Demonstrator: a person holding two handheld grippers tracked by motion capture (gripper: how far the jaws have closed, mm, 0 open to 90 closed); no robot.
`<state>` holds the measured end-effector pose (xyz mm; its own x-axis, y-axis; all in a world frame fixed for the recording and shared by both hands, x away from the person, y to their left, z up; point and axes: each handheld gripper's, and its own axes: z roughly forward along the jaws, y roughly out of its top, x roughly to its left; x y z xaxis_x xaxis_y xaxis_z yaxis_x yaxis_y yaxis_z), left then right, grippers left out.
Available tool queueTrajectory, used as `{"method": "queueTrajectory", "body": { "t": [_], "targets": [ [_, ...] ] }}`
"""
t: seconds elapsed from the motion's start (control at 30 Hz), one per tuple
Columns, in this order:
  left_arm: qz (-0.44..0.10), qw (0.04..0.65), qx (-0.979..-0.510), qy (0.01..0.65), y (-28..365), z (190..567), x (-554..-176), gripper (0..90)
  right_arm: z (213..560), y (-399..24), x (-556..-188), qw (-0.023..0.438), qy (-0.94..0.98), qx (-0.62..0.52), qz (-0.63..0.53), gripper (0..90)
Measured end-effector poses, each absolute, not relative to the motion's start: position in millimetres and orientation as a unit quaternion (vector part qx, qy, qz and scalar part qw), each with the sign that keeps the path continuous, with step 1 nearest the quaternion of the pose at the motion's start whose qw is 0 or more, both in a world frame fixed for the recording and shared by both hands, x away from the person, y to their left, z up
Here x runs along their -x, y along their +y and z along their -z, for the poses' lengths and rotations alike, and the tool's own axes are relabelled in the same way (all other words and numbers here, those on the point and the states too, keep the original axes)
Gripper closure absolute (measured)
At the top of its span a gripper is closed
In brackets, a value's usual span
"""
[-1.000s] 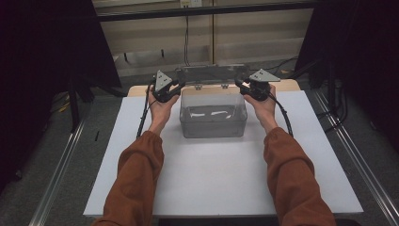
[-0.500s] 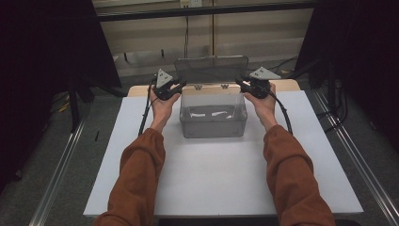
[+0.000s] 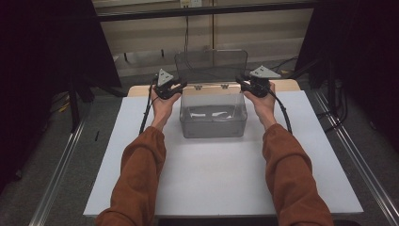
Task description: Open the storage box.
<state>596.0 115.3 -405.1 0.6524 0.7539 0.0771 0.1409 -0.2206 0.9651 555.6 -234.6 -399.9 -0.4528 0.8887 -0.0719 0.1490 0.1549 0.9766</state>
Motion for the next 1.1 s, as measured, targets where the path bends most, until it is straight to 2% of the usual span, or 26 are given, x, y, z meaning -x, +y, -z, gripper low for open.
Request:
{"method": "queueTrajectory", "body": {
  "t": [0.57, 0.83, 1.1],
  "targets": [
    [-0.277, 0.523, -0.746, 0.304, 110.2, 406.1, -598.5, 70.6, 402.3, -237.7, -561.2, 0.344, 0.672, -0.393, -0.525, 72.0],
    [-0.260, 0.537, -0.737, 0.319, 111.5, 407.9, -601.9, 70.8, 410.5, -237.2, -565.2, 0.345, 0.671, -0.401, -0.520, 73.0],
    [-0.250, 0.533, -0.736, 0.333, 111.5, 405.7, -602.9, 71.3, 409.4, -237.6, -574.7, 0.326, 0.672, -0.412, -0.522, 72.7]
  ]
}}
